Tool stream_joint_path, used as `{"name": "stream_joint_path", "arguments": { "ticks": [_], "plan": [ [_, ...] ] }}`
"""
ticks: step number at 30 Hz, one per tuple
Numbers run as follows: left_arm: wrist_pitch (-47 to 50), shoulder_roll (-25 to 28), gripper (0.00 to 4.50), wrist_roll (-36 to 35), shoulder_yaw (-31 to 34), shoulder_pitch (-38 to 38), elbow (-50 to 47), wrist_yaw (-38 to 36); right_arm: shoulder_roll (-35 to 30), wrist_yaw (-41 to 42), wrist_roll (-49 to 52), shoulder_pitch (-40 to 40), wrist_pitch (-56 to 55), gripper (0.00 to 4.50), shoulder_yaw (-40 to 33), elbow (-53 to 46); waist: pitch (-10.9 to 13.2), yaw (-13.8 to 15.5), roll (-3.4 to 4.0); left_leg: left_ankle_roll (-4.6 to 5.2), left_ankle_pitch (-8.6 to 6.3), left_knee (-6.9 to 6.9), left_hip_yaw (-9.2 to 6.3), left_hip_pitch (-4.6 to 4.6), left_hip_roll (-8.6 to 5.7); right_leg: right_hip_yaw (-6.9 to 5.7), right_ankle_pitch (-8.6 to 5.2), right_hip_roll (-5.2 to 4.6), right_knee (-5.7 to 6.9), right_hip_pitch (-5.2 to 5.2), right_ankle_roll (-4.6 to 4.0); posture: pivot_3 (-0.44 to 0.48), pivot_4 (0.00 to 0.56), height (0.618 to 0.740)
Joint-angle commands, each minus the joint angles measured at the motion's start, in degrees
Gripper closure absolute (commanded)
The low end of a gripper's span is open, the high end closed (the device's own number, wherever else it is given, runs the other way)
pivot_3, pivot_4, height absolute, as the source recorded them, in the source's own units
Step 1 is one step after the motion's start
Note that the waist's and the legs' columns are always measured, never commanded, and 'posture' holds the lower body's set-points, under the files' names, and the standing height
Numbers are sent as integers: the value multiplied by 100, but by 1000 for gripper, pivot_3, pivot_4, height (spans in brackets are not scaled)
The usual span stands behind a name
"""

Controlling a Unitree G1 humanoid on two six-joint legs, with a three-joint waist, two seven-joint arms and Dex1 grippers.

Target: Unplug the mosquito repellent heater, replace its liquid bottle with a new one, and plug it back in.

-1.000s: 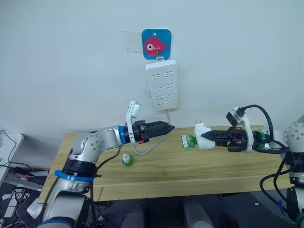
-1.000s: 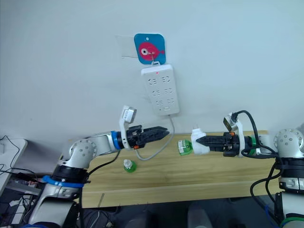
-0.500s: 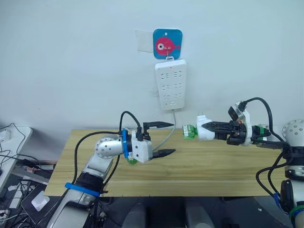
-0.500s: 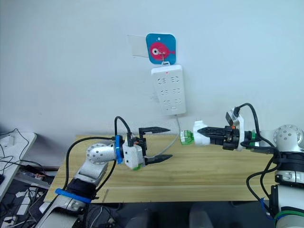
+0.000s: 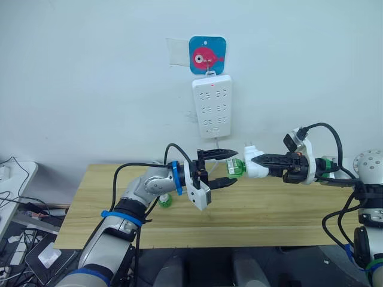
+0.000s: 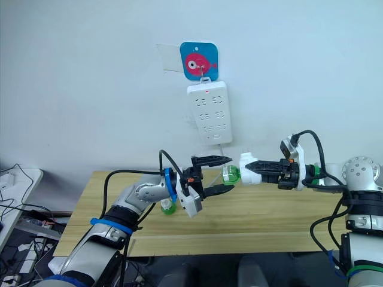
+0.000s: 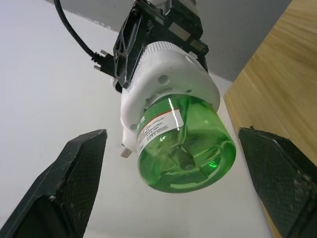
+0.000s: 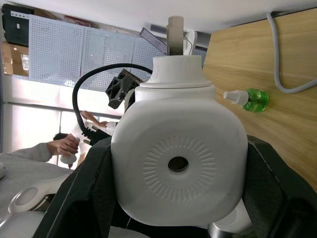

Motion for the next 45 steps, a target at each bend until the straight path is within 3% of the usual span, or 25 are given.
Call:
{"name": "stream_joint_path", "arguments": {
  "ticks": [1,6,10,11,14,16,18,25,31,45],
  "plan": [
    [-110,78,638,-34,-132,-112,-27,262,-69,-32,274,5,43,1526,-51,-228,0,-4,0,0,0,0,-1,0,0,-1,0,0,0,0,0,-144,158,740],
    [-80,191,2158,-589,-489,-89,1,97,-8,-143,307,-11,43,1526,-64,-222,0,-26,0,0,0,0,-3,0,0,-2,0,0,0,0,0,-141,160,740],
    [472,282,2197,-1720,-892,20,-195,-571,-93,-95,312,26,43,1526,13,-301,0,-35,0,0,0,0,-5,-1,1,-3,0,0,0,0,0,-134,161,740],
    [983,303,2197,-2457,-1064,141,-498,-1054,-121,-69,258,40,43,1526,33,-351,0,-43,0,0,0,0,-5,-1,1,-3,0,0,-1,0,0,-134,162,740],
    [4356,350,2197,-5349,-1126,577,-2273,-2280,-230,58,65,80,43,1526,107,-532,4,-88,3,1,-1,-1,-7,-3,2,-1,-1,0,-3,-1,1,-132,161,740],
    [6749,607,2197,-7104,-890,603,-3213,-2421,-314,179,-67,115,13,1526,158,-623,9,-109,0,2,-1,1,-13,-9,3,-2,-3,-1,-1,-5,3,-130,159,740],
    [8619,757,2197,-8536,-434,490,-3413,-2318,-352,278,-162,110,14,1526,161,-608,8,-125,1,2,-1,2,-24,-6,9,-10,-4,6,2,-4,4,-125,158,740],
    [12119,949,2197,-11158,655,449,-3031,-2096,-421,503,-289,116,43,1526,207,-699,9,-146,0,2,-1,2,-30,1,9,-12,-15,23,6,-1,14,-126,157,740],
    [13166,822,2197,-11769,1170,689,-2809,-1770,-435,512,-332,61,43,1526,187,-631,9,-130,0,1,-1,5,-29,2,4,-9,-14,18,6,1,13,-130,159,740],
    [13396,338,2197,-11345,1701,891,-2894,-1222,-409,448,-450,-111,-54,1526,160,-457,9,-106,-1,1,-1,4,-23,2,2,-2,-14,14,2,1,11,-128,166,740]
  ]
}}
